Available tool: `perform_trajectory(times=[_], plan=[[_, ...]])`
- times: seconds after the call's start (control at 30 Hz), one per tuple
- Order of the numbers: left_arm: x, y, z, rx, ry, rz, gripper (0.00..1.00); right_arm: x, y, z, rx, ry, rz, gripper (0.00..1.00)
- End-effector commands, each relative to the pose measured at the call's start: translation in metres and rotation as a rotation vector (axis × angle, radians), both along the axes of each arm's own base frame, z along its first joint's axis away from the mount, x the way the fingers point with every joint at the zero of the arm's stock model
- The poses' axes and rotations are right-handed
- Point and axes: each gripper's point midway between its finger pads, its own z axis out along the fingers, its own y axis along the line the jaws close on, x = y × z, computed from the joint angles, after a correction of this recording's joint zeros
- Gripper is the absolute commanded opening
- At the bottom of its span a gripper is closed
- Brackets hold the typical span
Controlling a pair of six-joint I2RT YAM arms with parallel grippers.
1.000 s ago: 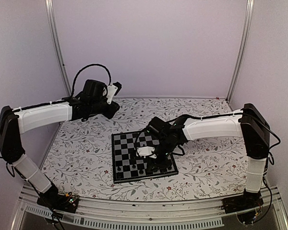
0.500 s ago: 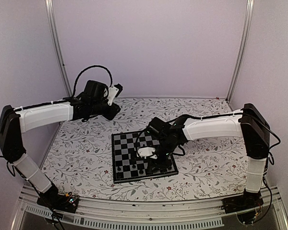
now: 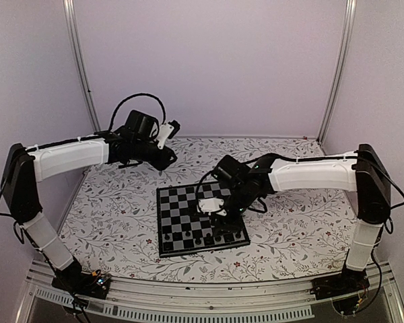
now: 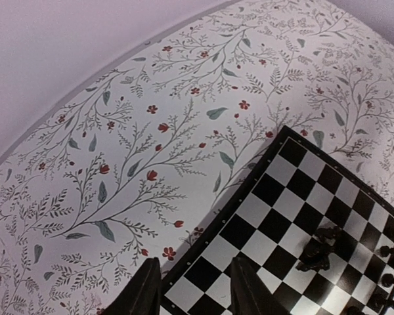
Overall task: Set up the chess pieces on the board
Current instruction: Place the chess piece on the chessboard, then pick up the chess piece from the chessboard.
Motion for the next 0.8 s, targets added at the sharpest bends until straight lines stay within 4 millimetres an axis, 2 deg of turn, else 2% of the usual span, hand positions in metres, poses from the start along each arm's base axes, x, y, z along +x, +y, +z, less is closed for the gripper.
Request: perform_trajectory(times=[0.0, 0.1, 0.17, 0.27, 0.37, 0.47, 0.53, 0.77], plan=[[-0.03, -0.041, -0.017, -0.063, 0.198, -0.127, 0.36, 0.028, -0.026, 0.052, 0.109, -0.051, -0.081, 0.44], [-0.046, -0.058, -0.034, -0.082, 0.271, -0.156, 0.34, 0.054, -0.051, 0.068, 0.176, -0.064, -0.171, 0.45], [-0.053, -0.069, -0.044, -0.088, 0.278, -0.173, 0.34, 0.071, -0.069, 0.071, 0.217, -0.07, -0.236, 0.45], [-0.06, -0.084, -0.059, -0.073, 0.327, -0.189, 0.33, 0.094, -0.095, 0.066, 0.273, -0.059, -0.342, 0.45], [-0.068, -0.096, -0.075, -0.031, 0.371, -0.206, 0.33, 0.104, -0.115, 0.056, 0.312, -0.047, -0.416, 0.44], [-0.074, -0.101, -0.09, 0.037, 0.396, -0.207, 0.31, 0.102, -0.126, 0.046, 0.307, -0.063, -0.439, 0.44], [-0.076, -0.1, -0.101, 0.086, 0.41, -0.193, 0.29, 0.105, -0.128, 0.046, 0.308, -0.079, -0.441, 0.44], [-0.083, -0.097, -0.128, 0.193, 0.448, -0.174, 0.28, 0.103, -0.124, 0.035, 0.3, -0.04, -0.424, 0.44]])
